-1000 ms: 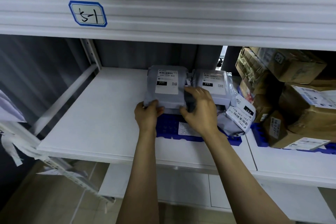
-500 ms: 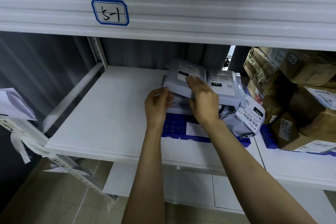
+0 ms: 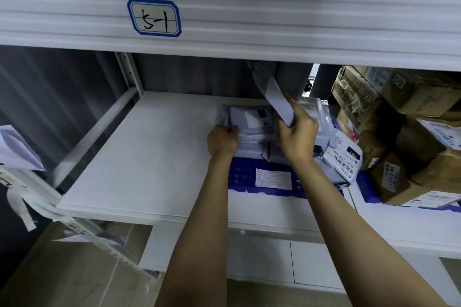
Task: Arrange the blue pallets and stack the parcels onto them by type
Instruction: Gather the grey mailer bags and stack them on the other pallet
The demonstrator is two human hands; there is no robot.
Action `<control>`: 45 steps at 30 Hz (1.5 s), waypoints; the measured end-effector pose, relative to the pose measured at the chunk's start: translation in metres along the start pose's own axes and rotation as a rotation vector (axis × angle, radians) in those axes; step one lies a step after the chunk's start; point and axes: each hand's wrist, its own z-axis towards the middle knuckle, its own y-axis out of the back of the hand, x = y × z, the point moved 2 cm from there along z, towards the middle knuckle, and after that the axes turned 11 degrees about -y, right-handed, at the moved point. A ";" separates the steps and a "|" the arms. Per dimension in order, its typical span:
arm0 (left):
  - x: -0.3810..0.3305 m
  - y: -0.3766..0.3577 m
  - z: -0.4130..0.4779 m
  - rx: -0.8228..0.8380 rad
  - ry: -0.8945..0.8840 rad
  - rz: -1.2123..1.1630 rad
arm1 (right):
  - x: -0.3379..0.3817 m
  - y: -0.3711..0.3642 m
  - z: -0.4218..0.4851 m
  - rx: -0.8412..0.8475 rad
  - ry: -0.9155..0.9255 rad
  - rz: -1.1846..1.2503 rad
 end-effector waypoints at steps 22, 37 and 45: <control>-0.019 -0.017 0.002 0.301 0.224 0.126 | -0.010 -0.002 -0.004 0.039 -0.081 0.036; -0.027 -0.018 0.005 0.151 0.217 -0.262 | -0.005 0.014 0.007 -0.006 -0.105 0.123; -0.012 0.005 -0.008 -0.185 0.224 -0.393 | -0.011 0.011 0.005 -0.007 -0.085 0.080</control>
